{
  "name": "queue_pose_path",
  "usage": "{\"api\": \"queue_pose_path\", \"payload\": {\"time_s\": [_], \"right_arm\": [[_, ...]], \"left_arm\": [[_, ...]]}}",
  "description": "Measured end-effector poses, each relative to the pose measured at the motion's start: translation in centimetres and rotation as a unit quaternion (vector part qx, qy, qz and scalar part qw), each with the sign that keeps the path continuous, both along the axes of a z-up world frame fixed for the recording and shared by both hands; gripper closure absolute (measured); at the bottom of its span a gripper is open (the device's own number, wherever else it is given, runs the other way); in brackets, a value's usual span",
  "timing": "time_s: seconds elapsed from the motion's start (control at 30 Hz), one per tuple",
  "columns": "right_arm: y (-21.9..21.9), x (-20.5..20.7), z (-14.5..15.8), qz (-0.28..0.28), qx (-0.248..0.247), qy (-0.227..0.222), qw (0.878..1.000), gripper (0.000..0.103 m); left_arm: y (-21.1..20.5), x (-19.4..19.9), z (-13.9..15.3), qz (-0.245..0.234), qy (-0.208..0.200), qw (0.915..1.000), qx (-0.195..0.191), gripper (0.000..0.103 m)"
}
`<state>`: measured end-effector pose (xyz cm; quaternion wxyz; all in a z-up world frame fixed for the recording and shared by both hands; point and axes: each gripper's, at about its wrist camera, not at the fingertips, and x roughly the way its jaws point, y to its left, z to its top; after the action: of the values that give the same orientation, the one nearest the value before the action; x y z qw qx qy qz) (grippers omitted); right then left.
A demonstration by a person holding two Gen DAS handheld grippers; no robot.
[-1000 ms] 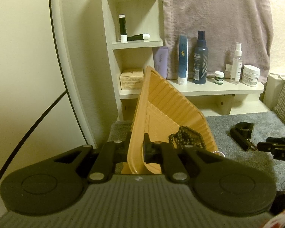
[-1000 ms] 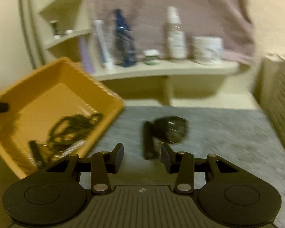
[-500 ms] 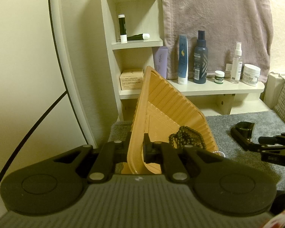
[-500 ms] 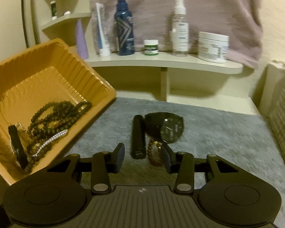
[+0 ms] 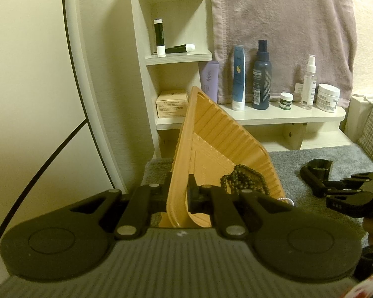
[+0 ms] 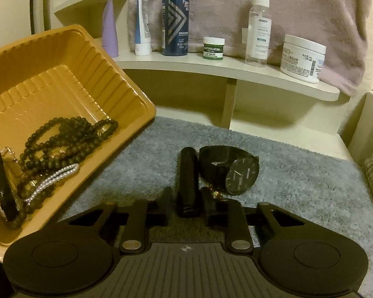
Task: Organize jewelry
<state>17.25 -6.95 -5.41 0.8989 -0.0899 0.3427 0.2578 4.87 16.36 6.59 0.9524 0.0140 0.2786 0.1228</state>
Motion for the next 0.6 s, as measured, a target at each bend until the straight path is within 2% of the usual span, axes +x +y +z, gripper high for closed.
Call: {"api": "queue_pose_path", "payload": {"time_s": [0.23,0.4,0.6], "right_arm": [[-0.9,-0.9,0.7,-0.006,0.012,-0.001,1.0,0.083],[-2.1,-1.9,1.8,-0.019,0.05,0.009,0.999,0.084],[-1.3,-3.4,4.2,0.008,0.084,0.003,0.996,0.084]], "left_arm": [[-0.1,0.0,0.0,-0.001,0.0,1.0,0.001,0.094],[-0.2,0.1,0.0,0.0,0.0,1.0,0.001,0.094],[-0.3,0.0,0.1,0.0,0.0,1.0,0.001,0.094]]}}
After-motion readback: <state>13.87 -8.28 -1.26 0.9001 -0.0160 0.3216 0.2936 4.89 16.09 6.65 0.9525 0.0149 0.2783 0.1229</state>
